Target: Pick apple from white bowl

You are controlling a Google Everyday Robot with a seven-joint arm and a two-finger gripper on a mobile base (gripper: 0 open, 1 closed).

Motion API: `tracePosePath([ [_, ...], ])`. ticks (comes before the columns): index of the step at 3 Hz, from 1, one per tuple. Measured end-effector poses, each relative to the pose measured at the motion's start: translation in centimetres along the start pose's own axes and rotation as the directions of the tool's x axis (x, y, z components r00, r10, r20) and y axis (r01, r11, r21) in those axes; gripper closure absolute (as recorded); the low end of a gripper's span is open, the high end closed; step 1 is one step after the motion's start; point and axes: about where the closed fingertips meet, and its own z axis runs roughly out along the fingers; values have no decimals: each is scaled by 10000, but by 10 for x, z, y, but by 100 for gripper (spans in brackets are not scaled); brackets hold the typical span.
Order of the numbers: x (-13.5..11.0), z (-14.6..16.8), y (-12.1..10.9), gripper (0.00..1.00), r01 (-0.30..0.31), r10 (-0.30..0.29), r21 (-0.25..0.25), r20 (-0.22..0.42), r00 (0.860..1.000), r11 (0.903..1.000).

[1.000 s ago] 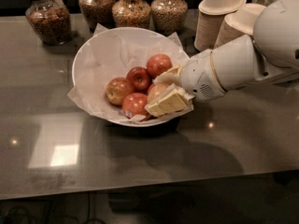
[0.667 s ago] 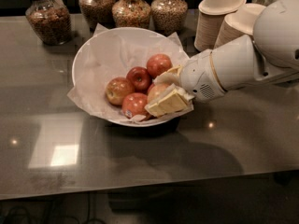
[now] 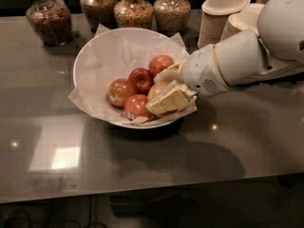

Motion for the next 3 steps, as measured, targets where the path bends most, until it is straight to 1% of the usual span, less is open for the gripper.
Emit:
tracePosePath([
  [1, -39, -15, -5, 100, 790, -777, -246, 528, 9956, 9966],
  [2, -68, -33, -6, 100, 1548, -1516, -236, 1038, 9830, 9877],
  [3, -84, -56, -10, 100, 2032, -1943, -302, 1845, 9634, 9787],
])
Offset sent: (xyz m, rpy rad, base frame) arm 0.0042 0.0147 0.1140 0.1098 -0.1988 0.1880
